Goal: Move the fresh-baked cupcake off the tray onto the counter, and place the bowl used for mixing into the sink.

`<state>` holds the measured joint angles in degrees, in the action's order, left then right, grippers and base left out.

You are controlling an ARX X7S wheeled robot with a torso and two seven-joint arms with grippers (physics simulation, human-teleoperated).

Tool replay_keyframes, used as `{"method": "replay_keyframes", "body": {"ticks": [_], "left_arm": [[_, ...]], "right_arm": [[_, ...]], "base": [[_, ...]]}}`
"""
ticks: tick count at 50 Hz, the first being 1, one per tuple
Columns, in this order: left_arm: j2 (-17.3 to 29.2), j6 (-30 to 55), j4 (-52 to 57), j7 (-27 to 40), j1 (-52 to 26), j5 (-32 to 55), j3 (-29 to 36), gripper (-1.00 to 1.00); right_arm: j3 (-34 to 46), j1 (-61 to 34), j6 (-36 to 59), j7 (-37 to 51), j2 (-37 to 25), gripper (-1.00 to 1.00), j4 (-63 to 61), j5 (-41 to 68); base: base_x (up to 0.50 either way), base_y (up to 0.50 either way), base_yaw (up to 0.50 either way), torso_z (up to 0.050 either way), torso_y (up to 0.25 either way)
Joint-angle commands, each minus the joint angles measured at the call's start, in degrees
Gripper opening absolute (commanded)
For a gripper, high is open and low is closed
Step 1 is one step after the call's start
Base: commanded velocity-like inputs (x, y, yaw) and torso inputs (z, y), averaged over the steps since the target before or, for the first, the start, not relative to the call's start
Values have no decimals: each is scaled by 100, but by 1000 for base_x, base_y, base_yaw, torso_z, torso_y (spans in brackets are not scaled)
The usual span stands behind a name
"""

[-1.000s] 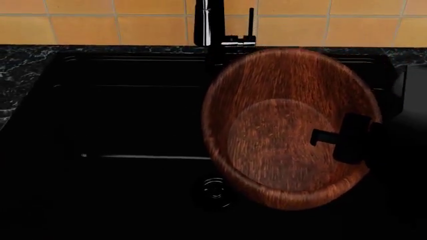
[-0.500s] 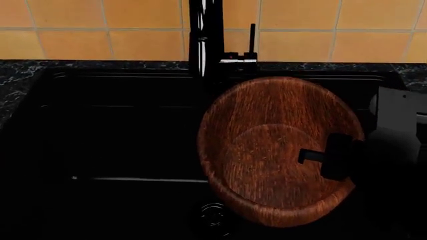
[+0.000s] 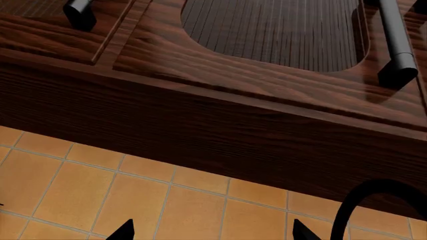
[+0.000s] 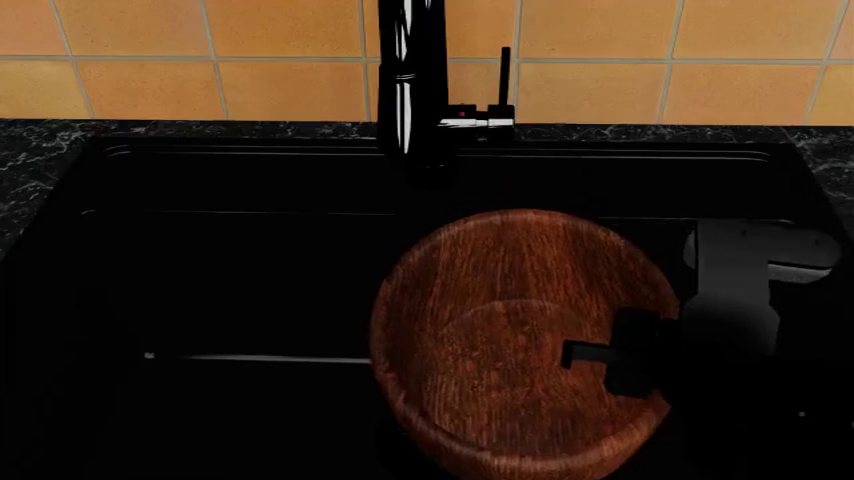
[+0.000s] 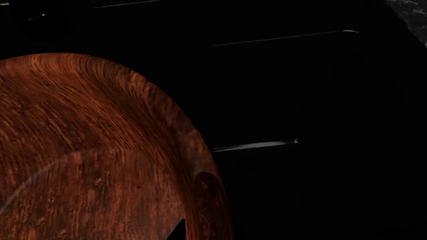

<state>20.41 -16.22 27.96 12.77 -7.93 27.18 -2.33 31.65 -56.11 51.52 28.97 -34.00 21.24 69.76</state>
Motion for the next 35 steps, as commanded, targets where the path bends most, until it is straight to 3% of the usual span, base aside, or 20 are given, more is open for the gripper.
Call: {"method": "replay_keyframes", "body": {"ticks": [1, 35], "left_arm": [[15, -7, 7, 17, 4, 4, 7, 100], [48, -66, 8, 39, 23, 42, 29, 100]], "right_arm": [[322, -182, -52, -399, 358, -100, 502, -383], [1479, -1025, -667, -1877, 1712, -100, 3237, -1666]], "base": [[0, 0, 0, 0, 10], [0, 0, 0, 0, 0]]}}
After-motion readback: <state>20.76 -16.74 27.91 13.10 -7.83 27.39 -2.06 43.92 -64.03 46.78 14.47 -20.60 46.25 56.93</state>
